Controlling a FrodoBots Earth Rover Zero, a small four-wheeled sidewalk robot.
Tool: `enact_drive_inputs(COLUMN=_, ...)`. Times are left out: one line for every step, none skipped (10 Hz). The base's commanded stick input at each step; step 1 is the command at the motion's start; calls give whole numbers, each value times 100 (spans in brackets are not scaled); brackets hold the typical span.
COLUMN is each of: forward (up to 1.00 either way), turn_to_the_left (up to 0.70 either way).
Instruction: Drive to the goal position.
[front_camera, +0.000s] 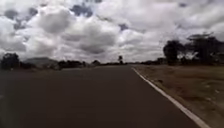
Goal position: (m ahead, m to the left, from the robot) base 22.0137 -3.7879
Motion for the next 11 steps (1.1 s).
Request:
enact_drive_inputs(forward=85, turn_to_the_left=0)
enact_drive_inputs(forward=85, turn_to_the_left=0)
enact_drive_inputs(forward=85, turn_to_the_left=-6)
enact_drive_inputs(forward=85, turn_to_the_left=-12)
enact_drive_inputs(forward=85, turn_to_the_left=-20)
enact_drive_inputs(forward=85, turn_to_the_left=-31)
enact_drive_inputs(forward=85, turn_to_the_left=-32)
enact_drive_inputs(forward=85, turn_to_the_left=-32)
enact_drive_inputs(forward=85, turn_to_the_left=-33)
enact_drive_inputs(forward=78, turn_to_the_left=0)
enact_drive_inputs(forward=80, turn_to_the_left=0)
